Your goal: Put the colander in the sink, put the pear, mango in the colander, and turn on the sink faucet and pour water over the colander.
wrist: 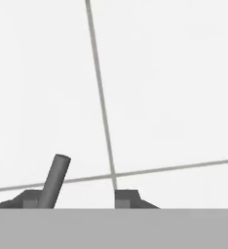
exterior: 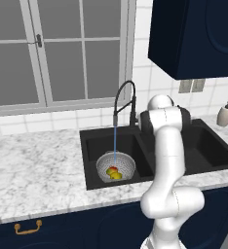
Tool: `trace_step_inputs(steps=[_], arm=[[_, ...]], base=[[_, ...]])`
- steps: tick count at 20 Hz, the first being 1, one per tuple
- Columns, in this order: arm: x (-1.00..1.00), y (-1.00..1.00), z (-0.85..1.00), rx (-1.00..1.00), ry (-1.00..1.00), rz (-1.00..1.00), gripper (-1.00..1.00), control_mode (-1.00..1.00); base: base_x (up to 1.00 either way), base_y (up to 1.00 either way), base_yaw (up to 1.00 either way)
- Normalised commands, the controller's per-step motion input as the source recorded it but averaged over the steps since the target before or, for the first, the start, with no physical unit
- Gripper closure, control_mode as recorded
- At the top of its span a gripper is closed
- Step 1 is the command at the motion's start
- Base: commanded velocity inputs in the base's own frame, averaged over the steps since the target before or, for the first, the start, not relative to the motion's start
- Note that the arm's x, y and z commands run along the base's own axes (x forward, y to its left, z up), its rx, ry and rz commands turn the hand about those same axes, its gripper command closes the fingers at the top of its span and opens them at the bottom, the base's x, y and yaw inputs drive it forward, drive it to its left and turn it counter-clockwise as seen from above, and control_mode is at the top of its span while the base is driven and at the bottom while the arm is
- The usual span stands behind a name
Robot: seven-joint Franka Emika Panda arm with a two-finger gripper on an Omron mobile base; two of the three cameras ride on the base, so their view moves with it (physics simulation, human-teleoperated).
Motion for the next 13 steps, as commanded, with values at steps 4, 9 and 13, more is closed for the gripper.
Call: trace_step_inputs(steps=[4,9,13], arm=[[0.0,-1.0,-0.29,0.0,0.04,-0.03,1.0,-1.0],[0.0,-1.0,-0.32,0.0,0.03,-0.03,1.0,-1.0],[0.0,-0.98,-0.33,0.0,0.04,-0.03,1.0,-1.0]], base=[[0.0,0.0,0.0],[0.0,0.0,0.0],[0.0,0.0,0.0]])
